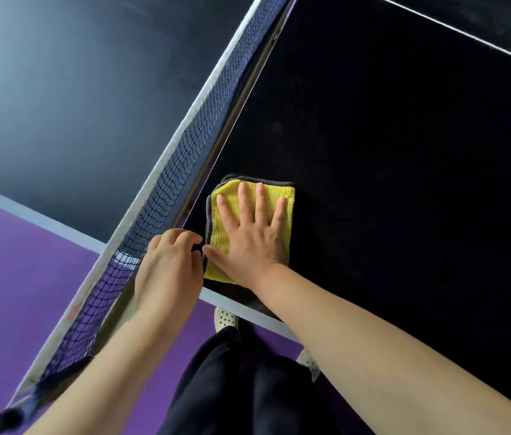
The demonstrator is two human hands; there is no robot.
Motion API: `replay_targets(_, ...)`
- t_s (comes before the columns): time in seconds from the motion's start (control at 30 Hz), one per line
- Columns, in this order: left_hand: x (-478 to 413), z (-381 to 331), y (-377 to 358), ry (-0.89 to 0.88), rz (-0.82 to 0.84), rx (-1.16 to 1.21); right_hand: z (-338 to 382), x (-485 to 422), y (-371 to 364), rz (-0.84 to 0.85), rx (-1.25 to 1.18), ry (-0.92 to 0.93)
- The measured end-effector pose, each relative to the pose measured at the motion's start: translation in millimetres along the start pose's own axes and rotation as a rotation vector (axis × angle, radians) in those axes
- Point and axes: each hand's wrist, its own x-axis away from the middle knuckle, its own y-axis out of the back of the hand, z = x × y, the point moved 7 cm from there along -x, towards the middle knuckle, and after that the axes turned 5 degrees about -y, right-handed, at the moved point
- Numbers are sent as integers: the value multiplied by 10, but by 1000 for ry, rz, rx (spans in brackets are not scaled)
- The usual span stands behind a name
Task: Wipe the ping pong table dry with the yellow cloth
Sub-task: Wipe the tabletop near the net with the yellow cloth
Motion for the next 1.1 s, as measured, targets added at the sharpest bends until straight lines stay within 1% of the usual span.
replay_targets(0.1, -50, 114, 9, 17, -5, 53, 298, -322, 127, 6, 29, 43)
replay_targets(0.17, -74, 167, 7, 26, -11, 67, 373, -452, 167, 5, 39, 59)
replay_targets(0.3, -121, 136, 8, 40, -25, 40, 293, -458, 161, -12, 24, 103)
replay_targets(0.4, -152, -19, -42, 47, -11, 7, 43, -372, 144, -17, 5, 124)
replay_targets(0.57, -168, -516, -296, -29, 55, -92, -736, -130, 81, -18, -20, 46)
replay_targets(0.7, -140, -1128, -619, -163, 82, -192, -1490, 118, 2, -10, -16, -21)
replay_targets(0.87, -122, -2028, -1009, -302, 77, -213, -2512, 491, -126, -11, -62, -133)
replay_targets(1.1, -53, -3139, -1540, -475, 126, -202, -3839, 1082, -351, -38, -96, -331)
